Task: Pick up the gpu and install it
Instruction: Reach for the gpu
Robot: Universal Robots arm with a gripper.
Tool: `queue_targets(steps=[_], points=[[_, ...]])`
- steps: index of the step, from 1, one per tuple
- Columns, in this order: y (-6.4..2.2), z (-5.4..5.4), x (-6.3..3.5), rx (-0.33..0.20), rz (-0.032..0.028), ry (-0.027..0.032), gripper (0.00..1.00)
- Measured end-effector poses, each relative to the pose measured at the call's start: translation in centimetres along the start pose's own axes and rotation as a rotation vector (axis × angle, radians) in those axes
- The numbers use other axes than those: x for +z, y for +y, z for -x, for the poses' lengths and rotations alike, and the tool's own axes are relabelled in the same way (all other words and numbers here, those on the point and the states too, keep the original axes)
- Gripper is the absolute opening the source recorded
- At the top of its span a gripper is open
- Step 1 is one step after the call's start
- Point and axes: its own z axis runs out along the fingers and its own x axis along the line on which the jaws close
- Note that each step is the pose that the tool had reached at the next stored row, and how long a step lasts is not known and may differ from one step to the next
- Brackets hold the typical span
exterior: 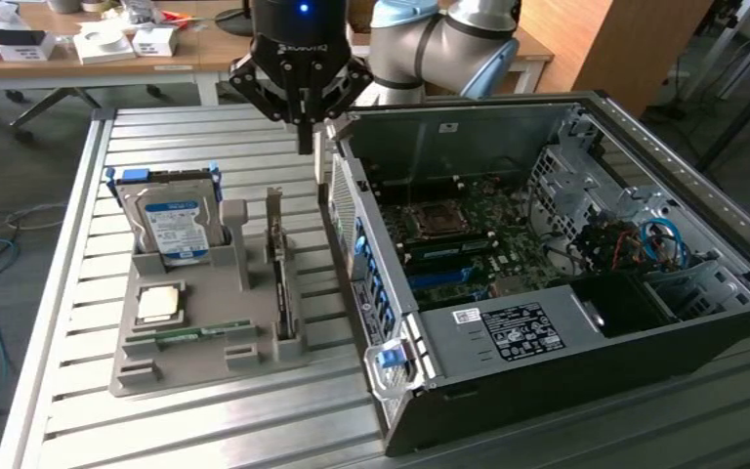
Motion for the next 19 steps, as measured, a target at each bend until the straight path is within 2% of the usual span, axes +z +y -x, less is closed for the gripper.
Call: queue_targets(steps=[13,19], points=[[-0.17,-2.3,0.01,0.0,0.0,0.0,0.11],[-0.19,-2.5,0.01,0.0,0.0,0.0001,0.11]])
